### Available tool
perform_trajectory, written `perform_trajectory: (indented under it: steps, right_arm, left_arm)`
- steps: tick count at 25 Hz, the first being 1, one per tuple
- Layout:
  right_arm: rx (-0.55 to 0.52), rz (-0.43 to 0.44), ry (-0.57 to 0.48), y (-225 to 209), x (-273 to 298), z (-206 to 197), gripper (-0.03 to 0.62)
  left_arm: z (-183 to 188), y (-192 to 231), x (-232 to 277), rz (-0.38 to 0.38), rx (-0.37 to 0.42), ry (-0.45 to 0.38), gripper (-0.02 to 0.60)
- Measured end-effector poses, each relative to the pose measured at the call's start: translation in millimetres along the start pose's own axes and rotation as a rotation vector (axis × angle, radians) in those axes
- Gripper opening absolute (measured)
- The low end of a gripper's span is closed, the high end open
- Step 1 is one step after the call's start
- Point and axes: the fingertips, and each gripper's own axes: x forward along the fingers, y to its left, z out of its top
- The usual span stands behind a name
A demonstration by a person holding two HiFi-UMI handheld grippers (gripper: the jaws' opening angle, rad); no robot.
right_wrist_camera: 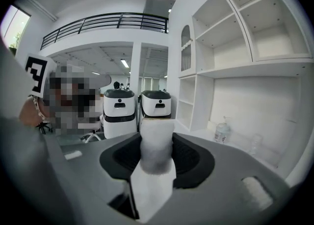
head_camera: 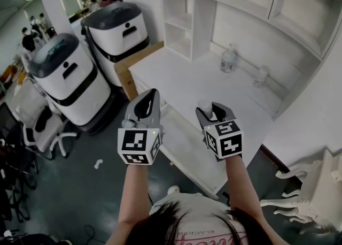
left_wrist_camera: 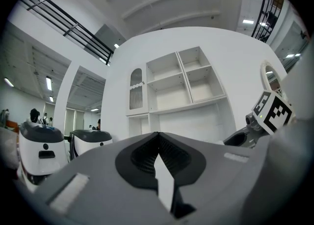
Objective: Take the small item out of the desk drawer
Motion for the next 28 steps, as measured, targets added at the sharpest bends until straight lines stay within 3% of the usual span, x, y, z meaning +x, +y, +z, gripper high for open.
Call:
perform_trajectory:
  steps: [10, 28]
  right_arm:
    - [-0.011, -0.100, -0.176, -20.7, -31.9, 43.1, 0.170]
    - [-0.095, -0.288, -0.377, -71.2, -97.1, 89.0, 0.170]
  left_arm:
    - [21.7, 3.7, -4.6, 0.008, 0.011, -0.055, 0.012]
    - [40.0, 8.0, -1.1, 0.033, 0.032, -0.111, 0.011]
